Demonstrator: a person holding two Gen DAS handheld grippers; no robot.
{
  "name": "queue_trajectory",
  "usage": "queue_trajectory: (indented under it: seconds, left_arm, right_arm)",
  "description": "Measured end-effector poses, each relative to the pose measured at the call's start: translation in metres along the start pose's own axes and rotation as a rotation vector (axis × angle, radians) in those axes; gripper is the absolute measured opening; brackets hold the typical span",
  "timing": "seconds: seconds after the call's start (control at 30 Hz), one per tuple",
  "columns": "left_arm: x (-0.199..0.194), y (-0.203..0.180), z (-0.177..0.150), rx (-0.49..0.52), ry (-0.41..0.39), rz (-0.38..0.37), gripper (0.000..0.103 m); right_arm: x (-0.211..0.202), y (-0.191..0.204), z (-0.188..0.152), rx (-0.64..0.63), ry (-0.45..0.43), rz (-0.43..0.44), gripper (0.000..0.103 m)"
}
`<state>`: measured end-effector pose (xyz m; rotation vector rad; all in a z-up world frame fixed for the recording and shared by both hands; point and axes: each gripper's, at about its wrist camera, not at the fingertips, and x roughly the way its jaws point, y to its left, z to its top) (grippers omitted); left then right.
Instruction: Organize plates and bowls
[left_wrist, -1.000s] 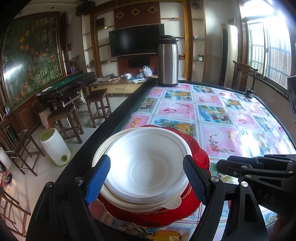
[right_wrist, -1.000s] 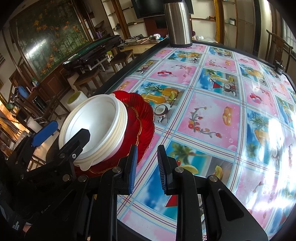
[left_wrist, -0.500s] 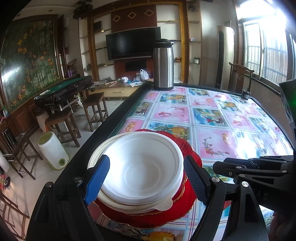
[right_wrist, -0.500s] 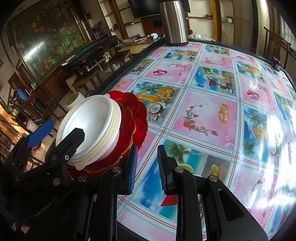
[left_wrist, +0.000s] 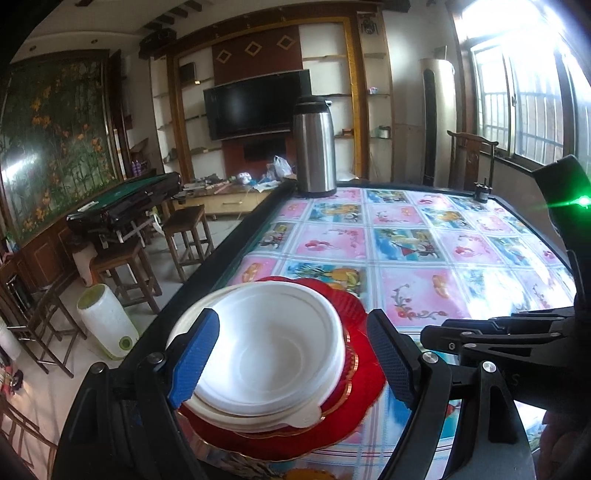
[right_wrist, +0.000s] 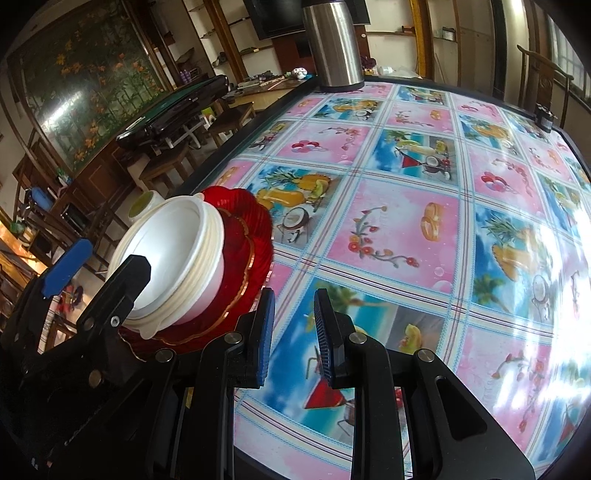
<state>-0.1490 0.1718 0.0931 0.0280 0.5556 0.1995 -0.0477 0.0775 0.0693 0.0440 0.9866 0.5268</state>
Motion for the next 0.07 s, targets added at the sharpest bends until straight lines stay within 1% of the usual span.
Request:
queue_trajectory:
  seconds: [0.07]
  left_arm:
    - [0.001, -0.0012, 0.0015, -0.005, 0.005, -0.01, 0.082]
  right_arm:
    - [-0.0009, -0.0041, -0.0005, 0.007, 0.0, -0.001, 0.022]
